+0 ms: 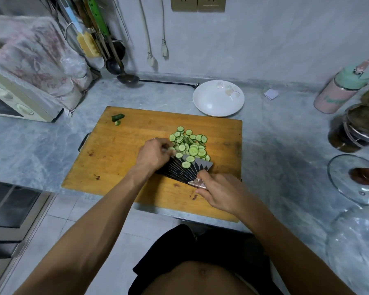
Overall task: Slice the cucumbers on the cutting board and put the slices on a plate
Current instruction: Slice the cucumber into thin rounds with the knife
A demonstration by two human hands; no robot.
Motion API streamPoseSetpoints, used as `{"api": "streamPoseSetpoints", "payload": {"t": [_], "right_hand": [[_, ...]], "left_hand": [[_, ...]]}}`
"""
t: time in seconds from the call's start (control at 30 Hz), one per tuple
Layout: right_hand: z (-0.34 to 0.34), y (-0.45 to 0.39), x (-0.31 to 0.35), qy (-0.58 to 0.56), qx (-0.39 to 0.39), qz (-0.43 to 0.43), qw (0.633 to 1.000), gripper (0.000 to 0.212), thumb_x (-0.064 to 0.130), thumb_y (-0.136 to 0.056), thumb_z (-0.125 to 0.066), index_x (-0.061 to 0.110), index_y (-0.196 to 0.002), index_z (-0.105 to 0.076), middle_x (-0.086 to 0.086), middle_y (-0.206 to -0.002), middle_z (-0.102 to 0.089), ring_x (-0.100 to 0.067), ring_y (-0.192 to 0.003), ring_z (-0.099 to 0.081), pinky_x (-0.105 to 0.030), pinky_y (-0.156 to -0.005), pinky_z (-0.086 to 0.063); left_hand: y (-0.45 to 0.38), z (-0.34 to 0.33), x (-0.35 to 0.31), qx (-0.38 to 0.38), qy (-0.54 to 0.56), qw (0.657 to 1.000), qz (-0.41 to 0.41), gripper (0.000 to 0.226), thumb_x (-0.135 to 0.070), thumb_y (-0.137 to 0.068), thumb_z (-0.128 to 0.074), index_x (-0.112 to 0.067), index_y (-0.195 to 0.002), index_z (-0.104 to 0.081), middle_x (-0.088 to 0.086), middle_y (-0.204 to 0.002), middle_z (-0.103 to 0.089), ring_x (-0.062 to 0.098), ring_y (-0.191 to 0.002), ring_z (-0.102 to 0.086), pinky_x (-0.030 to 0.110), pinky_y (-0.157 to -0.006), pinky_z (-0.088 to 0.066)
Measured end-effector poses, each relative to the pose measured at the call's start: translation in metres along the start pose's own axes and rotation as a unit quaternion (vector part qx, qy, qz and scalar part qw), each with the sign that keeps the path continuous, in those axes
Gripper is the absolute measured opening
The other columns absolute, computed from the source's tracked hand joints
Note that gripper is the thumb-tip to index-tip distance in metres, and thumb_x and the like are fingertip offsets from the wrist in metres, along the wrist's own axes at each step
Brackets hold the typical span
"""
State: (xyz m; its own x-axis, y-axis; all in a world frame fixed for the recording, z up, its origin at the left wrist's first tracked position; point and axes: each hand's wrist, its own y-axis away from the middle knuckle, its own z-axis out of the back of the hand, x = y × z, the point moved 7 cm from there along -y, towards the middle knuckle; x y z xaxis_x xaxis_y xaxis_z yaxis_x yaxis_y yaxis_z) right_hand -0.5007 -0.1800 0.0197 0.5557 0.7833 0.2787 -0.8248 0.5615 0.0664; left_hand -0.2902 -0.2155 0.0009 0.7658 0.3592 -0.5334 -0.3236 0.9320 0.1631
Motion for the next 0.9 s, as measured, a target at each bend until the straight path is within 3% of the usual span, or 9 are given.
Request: {"api": "streamPoseSetpoints", "payload": {"t": [0.1, 0.17, 0.4, 0.53, 0.63, 0.77, 0.9], "right_hand": [[0.001, 0.0, -0.001, 0.0, -0.006, 0.005, 1.0, 0.039, 0.043, -0.102, -0.049, 0.01, -0.124, -0.049, -0.006, -0.095, -0.069, -0.029, -0.076, -0.066, -0.035, -0.059, -0.048], [0.002, -0.001, 0.0, 0.001, -0.009, 0.012, 1.0, 0.04, 0.043, -0.102, -0.05, 0.01, -0.123, -0.051, -0.007, -0.094, -0.07, -0.029, -0.074, -0.067, -0.037, -0.06, -0.052], [0.011, 0.0, 0.002, 0.0, 0.006, 0.006, 1.0, 0.041, 0.044, -0.102, -0.049, 0.01, -0.124, -0.051, -0.008, -0.095, -0.07, -0.029, -0.077, -0.067, -0.036, -0.062, -0.051], [0.015, 0.002, 0.004, -0.007, 0.007, 0.011, 1.0, 0.041, 0.043, -0.101, -0.05, 0.009, -0.123, -0.053, -0.009, -0.098, -0.071, -0.03, -0.077, -0.067, -0.038, -0.06, -0.052], [0.015, 0.002, 0.008, -0.002, 0.009, 0.022, 1.0, 0.04, 0.042, -0.1, -0.052, 0.008, -0.121, -0.053, -0.01, -0.097, -0.071, -0.032, -0.075, -0.068, -0.038, -0.058, -0.051], [0.014, 0.0, 0.01, 0.008, 0.032, 0.01, 0.999, 0.042, 0.044, -0.101, -0.05, 0.01, -0.125, -0.05, -0.008, -0.105, -0.071, -0.031, -0.083, -0.068, -0.04, -0.065, -0.054], [0.014, 0.001, 0.008, -0.019, 0.044, -0.018, 0.999, 0.041, 0.045, -0.1, -0.051, 0.011, -0.124, -0.05, -0.008, -0.106, -0.071, -0.03, -0.086, -0.068, -0.037, -0.066, -0.051]], "left_hand": [[0.013, -0.012, -0.013, 0.07, 0.051, 0.995, -0.053, 0.062, -0.063, -0.065, -0.078, -0.03, -0.117, -0.067, -0.009, -0.121, -0.06, 0.01, -0.105, -0.057, 0.031, -0.091, -0.049], [0.012, -0.018, -0.016, 0.088, 0.023, 0.992, -0.084, 0.065, -0.064, -0.061, -0.078, -0.031, -0.116, -0.068, -0.006, -0.117, -0.061, 0.014, -0.107, -0.056, 0.034, -0.09, -0.049], [-0.005, 0.003, -0.008, -0.015, -0.02, 1.0, -0.014, 0.036, -0.042, -0.083, -0.072, -0.026, -0.115, -0.067, 0.001, -0.117, -0.059, 0.019, -0.101, -0.059, 0.033, -0.086, -0.05], [0.014, -0.002, -0.016, -0.002, 0.044, 0.998, -0.045, 0.052, -0.061, -0.07, -0.076, -0.029, -0.11, -0.069, -0.003, -0.114, -0.061, 0.014, -0.098, -0.059, 0.032, -0.085, -0.053], [0.015, -0.011, -0.021, 0.012, 0.003, 1.0, -0.024, 0.069, -0.076, -0.06, -0.071, -0.03, -0.111, -0.069, 0.0, -0.118, -0.061, 0.019, -0.104, -0.06, 0.037, -0.085, -0.055], [0.007, -0.008, -0.022, -0.028, -0.025, 0.999, -0.011, 0.045, -0.055, -0.079, -0.071, -0.021, -0.109, -0.069, 0.005, -0.113, -0.063, 0.022, -0.097, -0.062, 0.028, -0.074, -0.05], [0.014, 0.01, -0.018, -0.077, 0.019, 0.997, -0.019, 0.021, -0.033, -0.088, -0.069, -0.019, -0.105, -0.071, 0.004, -0.11, -0.062, 0.016, -0.086, -0.056, 0.025, -0.07, -0.042]]}}
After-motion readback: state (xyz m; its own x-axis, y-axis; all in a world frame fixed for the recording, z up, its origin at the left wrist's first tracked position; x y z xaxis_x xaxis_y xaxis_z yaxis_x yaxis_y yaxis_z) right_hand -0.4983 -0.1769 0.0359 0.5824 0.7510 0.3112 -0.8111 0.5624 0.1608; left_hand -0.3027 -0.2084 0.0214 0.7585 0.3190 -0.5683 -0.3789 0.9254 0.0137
